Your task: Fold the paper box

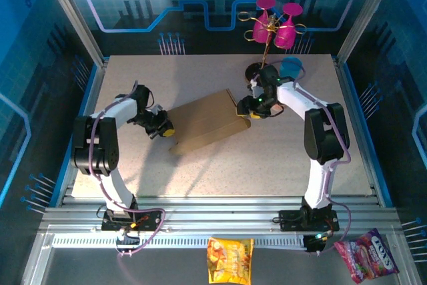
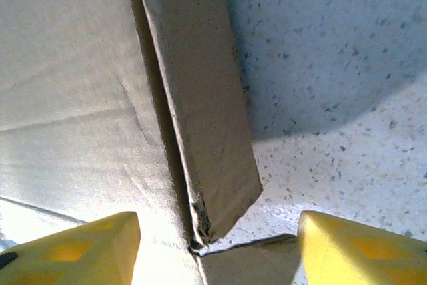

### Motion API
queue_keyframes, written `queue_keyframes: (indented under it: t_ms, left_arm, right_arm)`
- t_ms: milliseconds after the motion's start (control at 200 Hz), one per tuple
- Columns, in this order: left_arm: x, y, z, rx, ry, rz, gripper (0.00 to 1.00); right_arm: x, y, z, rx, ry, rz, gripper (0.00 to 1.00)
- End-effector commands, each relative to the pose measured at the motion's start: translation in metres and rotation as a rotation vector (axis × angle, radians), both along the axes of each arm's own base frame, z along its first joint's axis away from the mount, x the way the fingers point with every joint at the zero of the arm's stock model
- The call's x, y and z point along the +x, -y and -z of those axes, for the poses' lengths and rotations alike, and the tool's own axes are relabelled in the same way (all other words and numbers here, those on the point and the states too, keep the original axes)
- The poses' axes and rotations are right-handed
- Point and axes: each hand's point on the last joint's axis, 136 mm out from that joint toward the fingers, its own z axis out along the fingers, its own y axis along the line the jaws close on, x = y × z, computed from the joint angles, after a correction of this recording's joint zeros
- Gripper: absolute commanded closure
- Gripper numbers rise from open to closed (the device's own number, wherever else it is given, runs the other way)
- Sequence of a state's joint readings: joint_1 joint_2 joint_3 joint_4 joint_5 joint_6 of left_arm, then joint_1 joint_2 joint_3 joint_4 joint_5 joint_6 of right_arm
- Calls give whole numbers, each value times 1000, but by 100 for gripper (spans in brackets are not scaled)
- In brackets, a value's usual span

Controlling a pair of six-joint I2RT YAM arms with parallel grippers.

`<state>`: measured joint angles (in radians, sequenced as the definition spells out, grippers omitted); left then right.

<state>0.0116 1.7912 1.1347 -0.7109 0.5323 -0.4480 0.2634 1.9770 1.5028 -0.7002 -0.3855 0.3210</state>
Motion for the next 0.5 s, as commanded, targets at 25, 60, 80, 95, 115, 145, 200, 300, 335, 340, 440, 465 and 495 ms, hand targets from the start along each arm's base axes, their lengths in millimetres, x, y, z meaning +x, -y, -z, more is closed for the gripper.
queue_keyframes:
  t_ms: [25,60,80,95,115,145,200,300,335,340,440,465,495]
  left_arm:
    - [-37,-11,12,84,-83,55,100]
    - [-40,-11,13,89,-85,63,100]
    - [-42,-12,13,97,-87,68,100]
    - [-43,-13,13,101,-88,71,100]
    - [-45,-14,14,105,-91,75,100]
    - [-46,-14,14,109,-93,79,100]
    - [-49,-16,16,116,-96,84,100]
    - [-52,-17,17,115,-86,82,100]
    - [-52,-17,17,110,-81,78,100]
    - [-52,-17,17,110,-82,76,100]
    - [-56,-16,21,101,-81,76,100]
    - [-57,-16,22,100,-84,76,100]
    - [-59,-17,24,103,-89,75,100]
  right_arm:
    - [5,-12,-24,127,54,-46,32]
    - [6,-14,-24,143,52,-53,32]
    - [7,-15,-24,154,51,-55,31]
    - [8,-15,-25,164,52,-55,31]
    - [9,-16,-24,178,46,-57,30]
    - [10,-18,-24,199,39,-60,29]
    - [11,-17,-21,208,11,-64,29]
    - [8,-20,-7,216,-46,-82,29]
    - [6,-22,-4,230,-62,-87,28]
    - [6,-23,-4,232,-63,-90,29]
    - [0,-31,2,269,-88,-110,27]
    - [-2,-32,3,277,-94,-114,27]
    - [-4,-33,5,285,-101,-115,24]
